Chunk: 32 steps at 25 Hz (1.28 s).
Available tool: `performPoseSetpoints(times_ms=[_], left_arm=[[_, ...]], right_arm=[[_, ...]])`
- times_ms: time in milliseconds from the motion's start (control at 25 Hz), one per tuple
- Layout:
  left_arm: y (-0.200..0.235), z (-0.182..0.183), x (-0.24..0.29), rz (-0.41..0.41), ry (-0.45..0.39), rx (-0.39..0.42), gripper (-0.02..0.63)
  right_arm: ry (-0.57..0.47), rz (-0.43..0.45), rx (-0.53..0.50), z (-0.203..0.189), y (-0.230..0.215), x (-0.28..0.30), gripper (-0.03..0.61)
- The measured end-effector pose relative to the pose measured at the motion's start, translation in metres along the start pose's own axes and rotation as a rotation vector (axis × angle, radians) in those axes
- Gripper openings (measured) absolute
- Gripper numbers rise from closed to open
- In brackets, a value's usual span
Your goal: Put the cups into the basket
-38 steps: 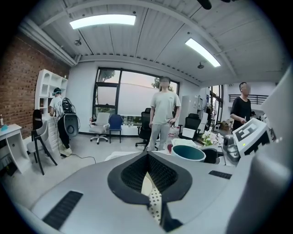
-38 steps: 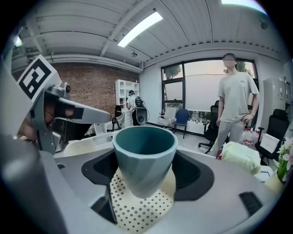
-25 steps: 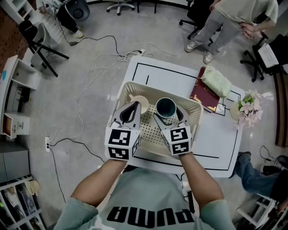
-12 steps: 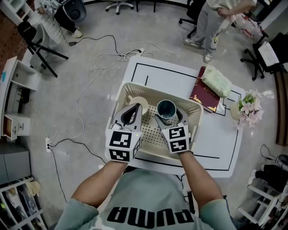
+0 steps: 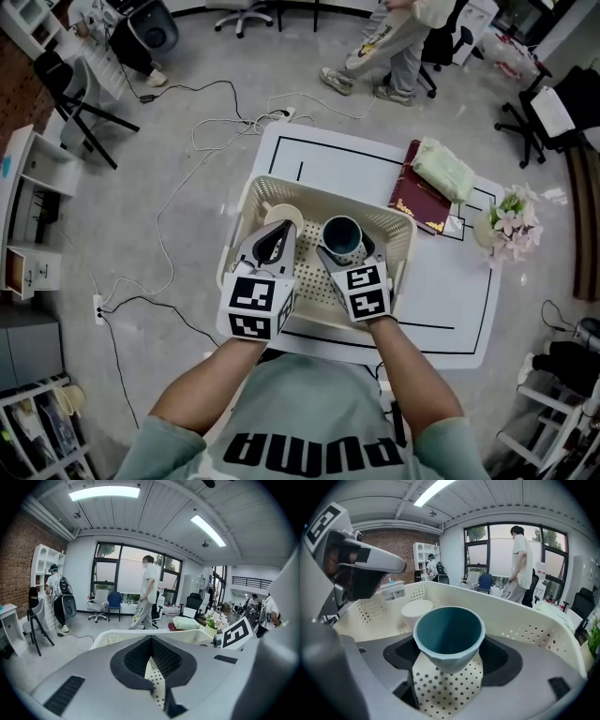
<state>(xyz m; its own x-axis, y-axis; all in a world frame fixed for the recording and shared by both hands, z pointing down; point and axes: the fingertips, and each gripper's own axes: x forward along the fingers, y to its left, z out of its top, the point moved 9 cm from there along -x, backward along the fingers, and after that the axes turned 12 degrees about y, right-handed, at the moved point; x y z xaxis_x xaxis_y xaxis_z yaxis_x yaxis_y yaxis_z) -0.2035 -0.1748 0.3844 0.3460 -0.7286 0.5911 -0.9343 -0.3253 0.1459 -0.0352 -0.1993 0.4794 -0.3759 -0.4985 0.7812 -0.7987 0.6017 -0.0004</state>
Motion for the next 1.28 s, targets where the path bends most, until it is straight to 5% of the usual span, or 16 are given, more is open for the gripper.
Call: performPoseSetpoints(times_ms=[1280], left_arm=[[-0.058,0.001,-0.045,-0.062,-0.093,0.090,0.006]], right_arm=[[-0.305,-0.063,0.070,0.017,0.009,-0.134,0.379]])
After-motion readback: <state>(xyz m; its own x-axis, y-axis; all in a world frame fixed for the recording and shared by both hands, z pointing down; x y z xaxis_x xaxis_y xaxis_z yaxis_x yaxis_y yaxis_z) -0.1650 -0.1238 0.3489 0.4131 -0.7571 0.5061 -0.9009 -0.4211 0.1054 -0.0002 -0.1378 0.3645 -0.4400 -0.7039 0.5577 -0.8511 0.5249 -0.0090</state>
